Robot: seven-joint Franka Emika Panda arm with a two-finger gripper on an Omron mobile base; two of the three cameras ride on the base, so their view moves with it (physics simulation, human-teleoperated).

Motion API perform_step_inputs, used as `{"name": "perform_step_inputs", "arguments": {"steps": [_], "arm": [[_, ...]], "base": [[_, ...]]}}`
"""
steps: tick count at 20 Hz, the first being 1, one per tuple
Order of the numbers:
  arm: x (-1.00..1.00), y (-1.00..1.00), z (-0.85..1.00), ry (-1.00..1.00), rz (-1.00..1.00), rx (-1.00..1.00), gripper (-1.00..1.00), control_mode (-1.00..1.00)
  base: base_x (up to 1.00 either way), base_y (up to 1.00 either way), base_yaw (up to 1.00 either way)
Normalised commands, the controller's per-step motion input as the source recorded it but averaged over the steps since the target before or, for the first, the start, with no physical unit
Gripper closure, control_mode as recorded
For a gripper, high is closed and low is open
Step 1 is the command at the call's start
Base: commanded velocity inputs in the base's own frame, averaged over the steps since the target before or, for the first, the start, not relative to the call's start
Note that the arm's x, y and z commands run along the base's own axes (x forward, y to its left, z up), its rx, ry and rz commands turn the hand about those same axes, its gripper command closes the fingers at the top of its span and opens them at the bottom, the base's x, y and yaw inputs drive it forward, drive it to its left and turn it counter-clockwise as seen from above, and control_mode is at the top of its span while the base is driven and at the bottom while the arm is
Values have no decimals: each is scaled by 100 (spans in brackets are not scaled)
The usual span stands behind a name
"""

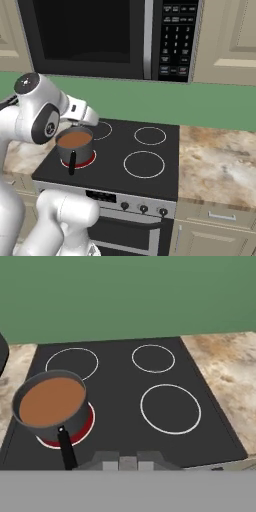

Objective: Pick up the sugar cube(s) and place them in the saucepan with hot chocolate.

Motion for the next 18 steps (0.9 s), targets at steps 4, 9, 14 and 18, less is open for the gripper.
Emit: {"name": "perform_step_inputs", "arguments": {"steps": [4,9,14,18], "arm": [[0,50,0,14,12,0,100,-100],[2,63,0,33,11,-1,100,-100],[11,52,-19,31,7,-1,100,-100],[5,9,-55,4,1,3,100,-100]], "base": [[0,0,0],[0,0,0],[0,0,0],[0,0,0]]}}
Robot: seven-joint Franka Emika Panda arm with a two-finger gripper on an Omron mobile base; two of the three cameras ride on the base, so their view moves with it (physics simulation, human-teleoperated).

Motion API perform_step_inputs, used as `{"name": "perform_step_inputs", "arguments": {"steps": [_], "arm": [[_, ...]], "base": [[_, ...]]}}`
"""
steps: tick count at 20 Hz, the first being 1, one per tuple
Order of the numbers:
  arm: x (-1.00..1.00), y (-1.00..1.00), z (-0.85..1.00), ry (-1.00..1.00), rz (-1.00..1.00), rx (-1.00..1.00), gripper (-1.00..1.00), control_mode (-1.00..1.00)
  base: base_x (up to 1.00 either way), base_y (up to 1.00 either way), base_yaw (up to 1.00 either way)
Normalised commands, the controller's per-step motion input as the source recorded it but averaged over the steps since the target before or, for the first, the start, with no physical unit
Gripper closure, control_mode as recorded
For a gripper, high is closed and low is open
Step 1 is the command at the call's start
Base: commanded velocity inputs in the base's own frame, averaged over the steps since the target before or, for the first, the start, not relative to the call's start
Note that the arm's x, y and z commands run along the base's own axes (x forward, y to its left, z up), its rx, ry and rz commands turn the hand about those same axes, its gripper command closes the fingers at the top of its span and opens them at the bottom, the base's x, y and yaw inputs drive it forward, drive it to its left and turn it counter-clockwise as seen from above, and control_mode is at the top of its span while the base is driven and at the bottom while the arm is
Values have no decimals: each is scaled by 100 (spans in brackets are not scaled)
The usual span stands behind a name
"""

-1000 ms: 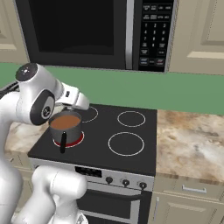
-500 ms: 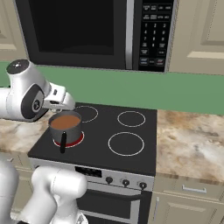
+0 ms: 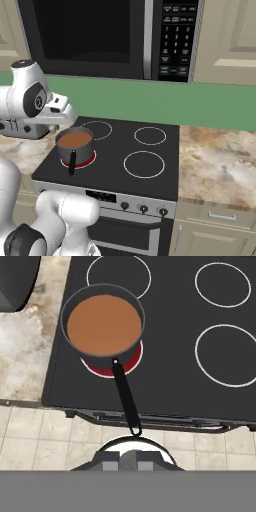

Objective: Pick up the sugar cube(s) and place them in the saucepan with hot chocolate.

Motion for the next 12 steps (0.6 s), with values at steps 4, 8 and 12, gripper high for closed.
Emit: {"name": "perform_step_inputs", "arguments": {"steps": [4,8,12], "arm": [[23,0,-53,1,0,6,100,-100],[49,0,-40,0,0,0,100,-100],[57,2,-27,0,0,0,100,-100]], "base": [[0,0,0],[0,0,0],[0,0,0]]}}
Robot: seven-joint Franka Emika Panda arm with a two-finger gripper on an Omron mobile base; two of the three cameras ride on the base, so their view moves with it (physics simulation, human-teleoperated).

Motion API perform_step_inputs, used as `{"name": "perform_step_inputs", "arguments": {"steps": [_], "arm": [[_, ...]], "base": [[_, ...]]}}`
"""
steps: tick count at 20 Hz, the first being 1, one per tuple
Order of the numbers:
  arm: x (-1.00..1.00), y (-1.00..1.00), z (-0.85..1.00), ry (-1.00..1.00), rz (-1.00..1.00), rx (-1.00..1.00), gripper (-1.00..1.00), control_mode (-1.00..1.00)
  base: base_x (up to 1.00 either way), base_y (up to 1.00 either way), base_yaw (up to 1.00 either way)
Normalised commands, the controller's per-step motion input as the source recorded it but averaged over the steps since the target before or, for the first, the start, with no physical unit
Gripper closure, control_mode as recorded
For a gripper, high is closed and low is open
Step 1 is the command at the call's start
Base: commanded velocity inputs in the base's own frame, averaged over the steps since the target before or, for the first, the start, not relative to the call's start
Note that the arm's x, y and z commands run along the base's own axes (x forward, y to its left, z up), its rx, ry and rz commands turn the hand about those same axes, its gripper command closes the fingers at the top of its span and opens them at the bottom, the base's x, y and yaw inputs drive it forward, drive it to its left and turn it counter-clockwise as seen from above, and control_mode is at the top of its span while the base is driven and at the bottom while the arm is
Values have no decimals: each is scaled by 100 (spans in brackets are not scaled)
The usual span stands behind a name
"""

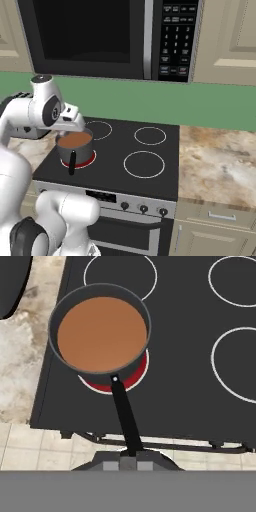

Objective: Pick up the sugar cube(s) and place them in the saucepan with hot chocolate.

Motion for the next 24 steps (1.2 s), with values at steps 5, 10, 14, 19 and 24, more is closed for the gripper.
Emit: {"name": "perform_step_inputs", "arguments": {"steps": [5,10,14,19,24], "arm": [[49,17,-27,0,0,0,100,-100],[38,25,-30,0,0,0,100,-100],[42,24,-31,1,0,0,100,-100],[52,19,-17,10,0,0,100,-100],[29,1,-5,12,0,0,100,-100]], "base": [[0,0,0],[0,0,0],[0,0,0],[0,0,0],[0,0,0]]}}
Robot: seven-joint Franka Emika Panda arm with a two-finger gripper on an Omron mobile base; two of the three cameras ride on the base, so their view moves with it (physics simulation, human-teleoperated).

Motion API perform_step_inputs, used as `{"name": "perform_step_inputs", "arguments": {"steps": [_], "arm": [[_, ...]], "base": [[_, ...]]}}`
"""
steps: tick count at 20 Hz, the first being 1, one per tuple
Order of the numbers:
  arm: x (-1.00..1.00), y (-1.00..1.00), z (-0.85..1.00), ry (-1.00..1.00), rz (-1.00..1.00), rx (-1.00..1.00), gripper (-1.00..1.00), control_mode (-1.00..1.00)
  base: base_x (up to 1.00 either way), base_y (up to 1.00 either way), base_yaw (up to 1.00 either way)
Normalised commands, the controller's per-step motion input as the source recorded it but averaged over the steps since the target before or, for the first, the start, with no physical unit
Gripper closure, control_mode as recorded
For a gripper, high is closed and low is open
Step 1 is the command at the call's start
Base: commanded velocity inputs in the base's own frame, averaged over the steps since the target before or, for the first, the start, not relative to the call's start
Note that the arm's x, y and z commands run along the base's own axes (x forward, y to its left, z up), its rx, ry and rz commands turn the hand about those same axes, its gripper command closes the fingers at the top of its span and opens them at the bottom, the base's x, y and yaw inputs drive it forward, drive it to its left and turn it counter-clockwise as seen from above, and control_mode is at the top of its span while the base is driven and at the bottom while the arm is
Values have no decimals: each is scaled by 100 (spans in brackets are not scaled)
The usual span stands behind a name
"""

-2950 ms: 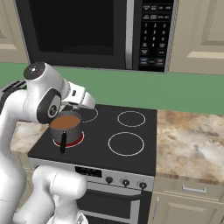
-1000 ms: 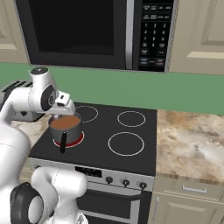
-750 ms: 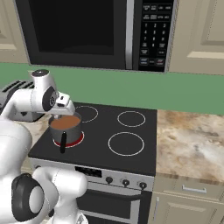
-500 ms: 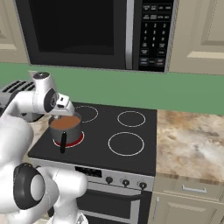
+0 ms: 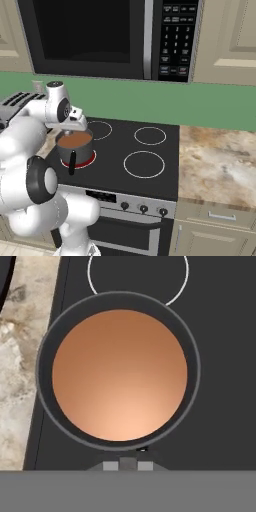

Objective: Pick up the sugar cube(s) and place them in the saucepan with hot chocolate.

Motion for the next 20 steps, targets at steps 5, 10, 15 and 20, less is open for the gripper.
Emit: {"name": "perform_step_inputs", "arguments": {"steps": [5,10,15,20], "arm": [[23,0,0,10,0,0,100,-100],[16,0,0,4,0,0,100,-100],[10,0,-1,2,0,0,100,-100],[10,0,-3,1,0,0,100,-100]], "base": [[0,0,0],[0,0,0],[0,0,0],[0,0,0]]}}
